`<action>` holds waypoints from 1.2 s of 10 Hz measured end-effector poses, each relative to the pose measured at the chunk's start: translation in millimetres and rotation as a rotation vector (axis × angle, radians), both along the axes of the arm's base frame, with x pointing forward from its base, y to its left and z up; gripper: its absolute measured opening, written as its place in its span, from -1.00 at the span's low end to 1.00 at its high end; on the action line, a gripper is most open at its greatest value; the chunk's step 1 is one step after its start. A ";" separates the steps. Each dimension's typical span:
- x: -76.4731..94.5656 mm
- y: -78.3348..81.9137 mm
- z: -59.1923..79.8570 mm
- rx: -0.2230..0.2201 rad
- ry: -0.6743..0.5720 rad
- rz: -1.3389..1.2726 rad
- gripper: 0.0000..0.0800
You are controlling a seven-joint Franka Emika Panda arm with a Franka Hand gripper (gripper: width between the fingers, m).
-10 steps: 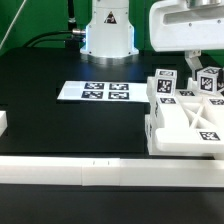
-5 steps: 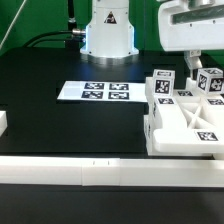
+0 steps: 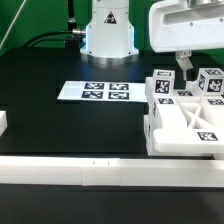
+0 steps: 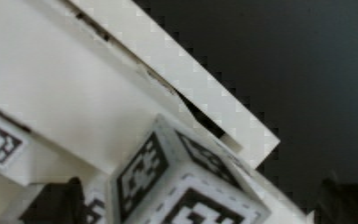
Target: Assemble chair
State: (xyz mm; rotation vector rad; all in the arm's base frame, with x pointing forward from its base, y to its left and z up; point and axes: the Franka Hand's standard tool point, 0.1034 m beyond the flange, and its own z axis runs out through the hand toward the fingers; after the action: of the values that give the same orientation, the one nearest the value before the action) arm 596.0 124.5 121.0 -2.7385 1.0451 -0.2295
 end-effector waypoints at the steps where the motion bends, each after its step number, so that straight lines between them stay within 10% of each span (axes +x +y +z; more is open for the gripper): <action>1: 0.3 -0.2 0.0 -0.010 -0.007 0.043 0.62; 8: 4.0 12.9 8.4 -0.230 0.016 0.736 0.62; 12: 5.1 -15.5 0.5 -0.259 -0.021 0.897 0.62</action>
Offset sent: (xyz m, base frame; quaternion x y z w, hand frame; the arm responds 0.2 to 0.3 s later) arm 0.0000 0.0000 0.0000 0.0000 0.0000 -0.1938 0.9810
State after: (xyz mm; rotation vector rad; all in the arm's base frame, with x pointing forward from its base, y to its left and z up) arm 601.1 109.0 121.5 -3.0945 -0.2983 -0.2475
